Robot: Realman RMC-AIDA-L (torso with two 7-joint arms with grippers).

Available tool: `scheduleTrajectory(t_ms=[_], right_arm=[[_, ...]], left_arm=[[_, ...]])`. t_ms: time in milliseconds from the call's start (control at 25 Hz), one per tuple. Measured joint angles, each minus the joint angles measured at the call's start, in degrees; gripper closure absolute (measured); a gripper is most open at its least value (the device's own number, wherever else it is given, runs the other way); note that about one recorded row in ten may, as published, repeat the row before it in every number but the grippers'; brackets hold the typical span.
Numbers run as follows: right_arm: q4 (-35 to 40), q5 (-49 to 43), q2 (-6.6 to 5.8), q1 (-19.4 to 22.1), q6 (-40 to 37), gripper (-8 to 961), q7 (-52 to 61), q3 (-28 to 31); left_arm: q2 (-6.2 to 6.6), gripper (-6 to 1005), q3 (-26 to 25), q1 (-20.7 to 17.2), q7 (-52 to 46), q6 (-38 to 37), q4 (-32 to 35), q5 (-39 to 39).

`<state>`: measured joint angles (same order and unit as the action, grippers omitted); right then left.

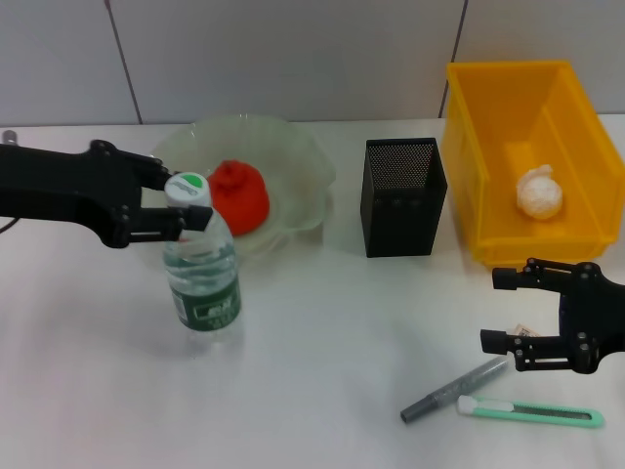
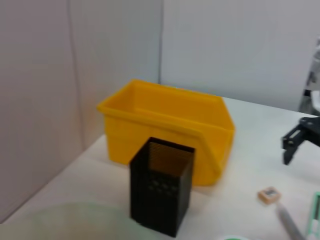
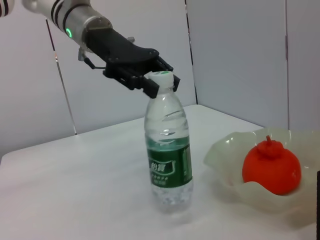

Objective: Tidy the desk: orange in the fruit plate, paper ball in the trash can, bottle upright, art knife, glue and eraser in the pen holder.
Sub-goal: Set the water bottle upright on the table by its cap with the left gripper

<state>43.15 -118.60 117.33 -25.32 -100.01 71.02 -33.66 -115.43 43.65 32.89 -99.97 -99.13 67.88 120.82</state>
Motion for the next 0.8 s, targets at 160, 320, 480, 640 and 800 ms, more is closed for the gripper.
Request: scheduleTrajectory(t_ms=[160, 320, 480, 640, 800], right_arm=[[0.0, 0.0, 0.0, -0.1, 0.0, 115, 0.0, 0.0], [0.0, 0.0, 0.0, -0.1, 0.0, 116, 0.0, 0.0], [0.0, 0.0, 0.0, -0.2, 0.0, 116, 0.0, 0.0], [0.0, 0.0, 0.0, -0.3, 0.0, 116, 0.0, 0.0], [0.0, 0.0, 0.0, -0.3, 0.0, 116, 0.0, 0.0]], left_arm=[[0.11, 531, -0.1, -1.0, 0.3, 2.1, 0.0, 0.0], [0.31, 529, -0.1, -1.6, 0.3, 3.7, -0.1, 0.3], [0.44, 526, -0.1, -2.6, 0.5, 6.1, -0.5, 0.4], [0.47, 524, -0.2, -3.1, 0.5, 7.7, -0.8, 0.4], [0.47, 522, -0.2, -3.4, 0.5, 9.2, -2.0, 0.4]])
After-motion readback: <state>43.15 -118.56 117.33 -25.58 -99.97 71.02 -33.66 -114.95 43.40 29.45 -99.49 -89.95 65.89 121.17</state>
